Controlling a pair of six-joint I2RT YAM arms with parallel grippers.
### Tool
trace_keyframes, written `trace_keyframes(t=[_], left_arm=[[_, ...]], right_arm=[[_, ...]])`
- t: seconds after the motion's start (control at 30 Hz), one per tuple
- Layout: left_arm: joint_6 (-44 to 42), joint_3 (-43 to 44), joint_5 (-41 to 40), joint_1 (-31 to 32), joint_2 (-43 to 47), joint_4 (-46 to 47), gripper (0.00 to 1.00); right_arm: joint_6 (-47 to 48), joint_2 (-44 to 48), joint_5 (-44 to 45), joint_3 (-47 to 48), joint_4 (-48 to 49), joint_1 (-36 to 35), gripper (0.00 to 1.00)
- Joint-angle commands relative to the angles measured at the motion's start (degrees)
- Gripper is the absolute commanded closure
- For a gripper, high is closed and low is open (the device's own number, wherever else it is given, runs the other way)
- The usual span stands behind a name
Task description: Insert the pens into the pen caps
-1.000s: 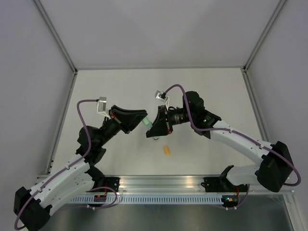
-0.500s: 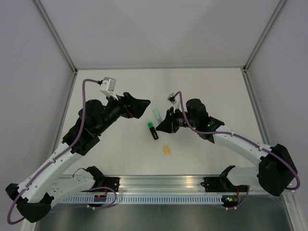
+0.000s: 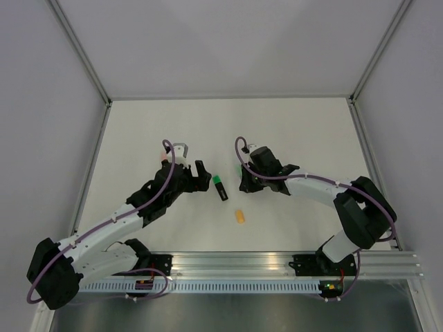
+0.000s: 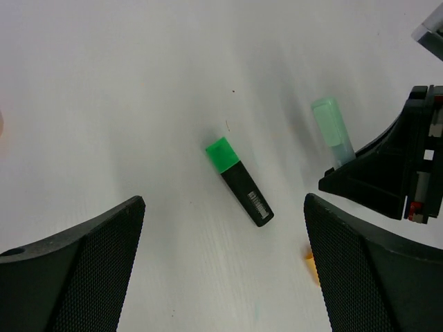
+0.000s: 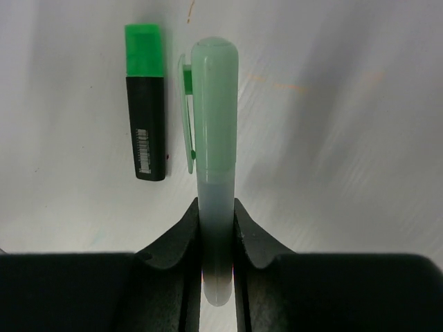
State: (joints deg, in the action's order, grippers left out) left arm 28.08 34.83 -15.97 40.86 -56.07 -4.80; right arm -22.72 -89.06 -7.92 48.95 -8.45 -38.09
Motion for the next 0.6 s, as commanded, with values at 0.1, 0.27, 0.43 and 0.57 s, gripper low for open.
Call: trace_keyframes(t=[0.1, 0.27, 0.43, 0.57], left_arm=[[-4.08, -0.29, -1.78, -0.17, 1.93, 7.87, 0.01], [-4.17, -0.81, -1.35, -0.17, 3.16, 8.22, 0.01], [-4.34, -1.69, -1.87, -0.17, 5.18, 8.4, 0.01], [-4.34, -1.69, -1.79, -0.17, 5.1, 8.49, 0.01]], right_arm=[[-2.94, -6.38, 4.06, 6.15, 3.96, 0.03, 0.82], [-3.73, -9.2, 5.11, 6.42, 4.32, 0.12, 0.75], [-3.47, -10.43, 5.37, 6.6, 4.14, 0.12, 0.69], [-3.65, -11.14, 5.72, 6.42, 4.14, 0.12, 0.66]])
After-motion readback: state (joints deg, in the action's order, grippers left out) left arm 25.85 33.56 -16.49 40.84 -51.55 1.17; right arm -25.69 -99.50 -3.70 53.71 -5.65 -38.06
